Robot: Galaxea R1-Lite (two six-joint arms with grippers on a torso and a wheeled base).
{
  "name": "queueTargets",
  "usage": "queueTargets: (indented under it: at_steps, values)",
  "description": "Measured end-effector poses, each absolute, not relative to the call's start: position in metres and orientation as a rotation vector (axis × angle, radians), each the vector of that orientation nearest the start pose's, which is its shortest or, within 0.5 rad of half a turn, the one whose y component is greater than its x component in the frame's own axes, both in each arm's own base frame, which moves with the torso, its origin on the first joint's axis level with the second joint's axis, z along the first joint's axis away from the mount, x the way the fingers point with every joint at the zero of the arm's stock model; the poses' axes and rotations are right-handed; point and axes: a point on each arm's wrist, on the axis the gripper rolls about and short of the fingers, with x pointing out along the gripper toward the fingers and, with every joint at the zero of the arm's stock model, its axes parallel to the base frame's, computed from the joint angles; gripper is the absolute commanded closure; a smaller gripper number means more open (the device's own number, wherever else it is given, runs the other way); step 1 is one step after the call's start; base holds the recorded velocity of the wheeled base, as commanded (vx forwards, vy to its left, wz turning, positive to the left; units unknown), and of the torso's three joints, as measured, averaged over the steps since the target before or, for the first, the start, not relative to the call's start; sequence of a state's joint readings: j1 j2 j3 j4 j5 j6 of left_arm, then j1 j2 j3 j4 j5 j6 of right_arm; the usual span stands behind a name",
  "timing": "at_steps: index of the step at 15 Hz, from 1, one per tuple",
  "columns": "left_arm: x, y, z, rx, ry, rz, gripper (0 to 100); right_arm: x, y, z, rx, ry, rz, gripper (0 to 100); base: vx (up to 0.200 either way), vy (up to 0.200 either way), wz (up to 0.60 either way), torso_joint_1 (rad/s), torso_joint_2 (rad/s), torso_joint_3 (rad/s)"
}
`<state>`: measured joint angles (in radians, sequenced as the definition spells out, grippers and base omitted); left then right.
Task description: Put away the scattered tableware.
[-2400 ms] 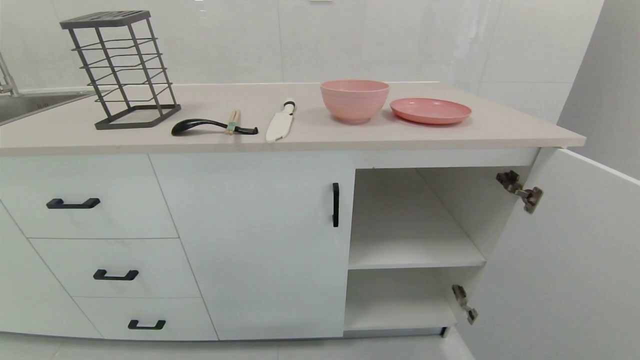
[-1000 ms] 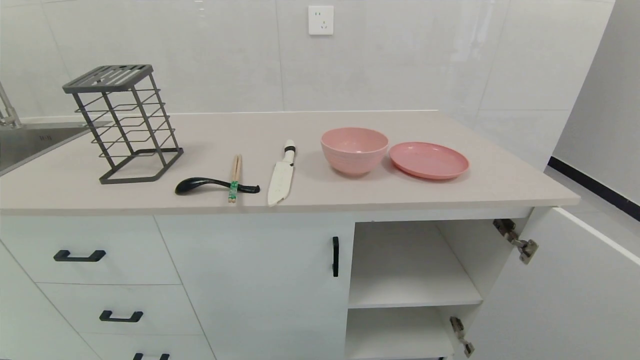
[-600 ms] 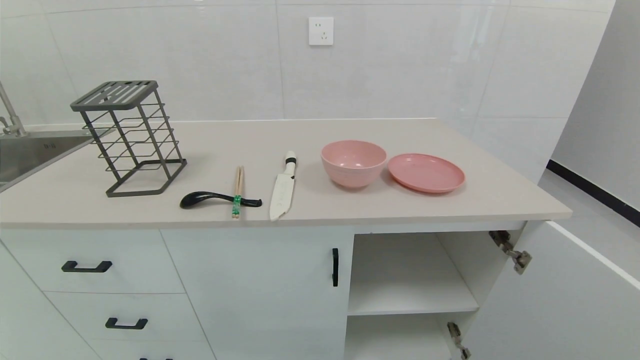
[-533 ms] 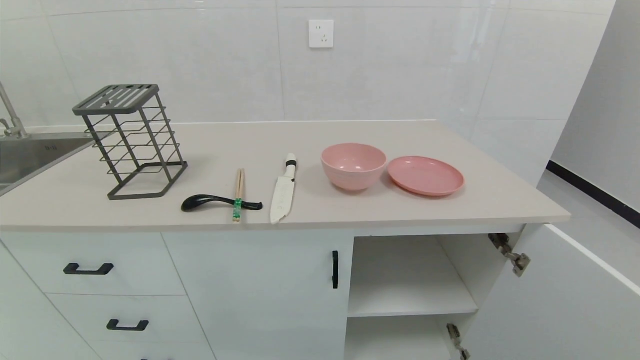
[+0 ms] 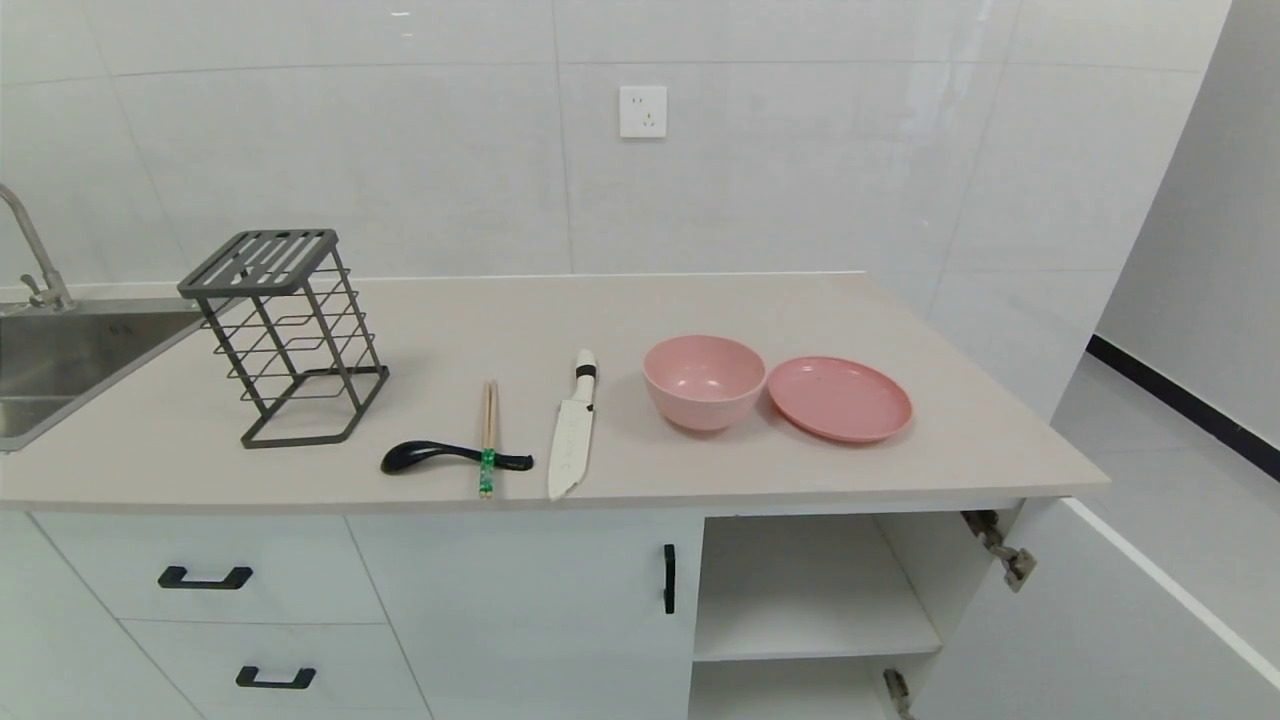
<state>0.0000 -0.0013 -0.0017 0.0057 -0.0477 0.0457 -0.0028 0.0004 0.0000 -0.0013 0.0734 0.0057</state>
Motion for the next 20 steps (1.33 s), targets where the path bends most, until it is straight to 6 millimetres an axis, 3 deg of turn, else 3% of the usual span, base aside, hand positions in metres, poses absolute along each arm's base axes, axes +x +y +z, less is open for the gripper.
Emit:
queueTargets:
  at_steps: [3, 12, 15, 20]
  values:
    - [-0.0231, -0.0011, 0.0753, 0.046, 0.002, -0.048, 0, -0.0228, 0.0017, 0.0756, 0.006, -0.001, 0.071, 0, 0.000, 0.000, -0.60, 0.020, -0.05, -0.023]
    - [-0.0231, -0.0011, 0.0753, 0.046, 0.002, -0.047, 0, -0.0228, 0.0017, 0.0756, 0.006, 0.000, 0.071, 0, 0.000, 0.000, 0.00, 0.000, 0.00, 0.000]
    - [-0.0231, -0.0011, 0.0753, 0.046, 0.002, -0.048, 0, -0.0228, 0.0017, 0.0757, 0.004, -0.001, 0.071, 0, 0.000, 0.000, 0.60, 0.002, 0.00, 0.004]
    - [-0.0231, -0.0011, 0.0753, 0.046, 0.002, -0.047, 0, -0.0228, 0.0017, 0.0757, 0.005, -0.001, 0.071, 0, 0.000, 0.000, 0.00, 0.000, 0.00, 0.000]
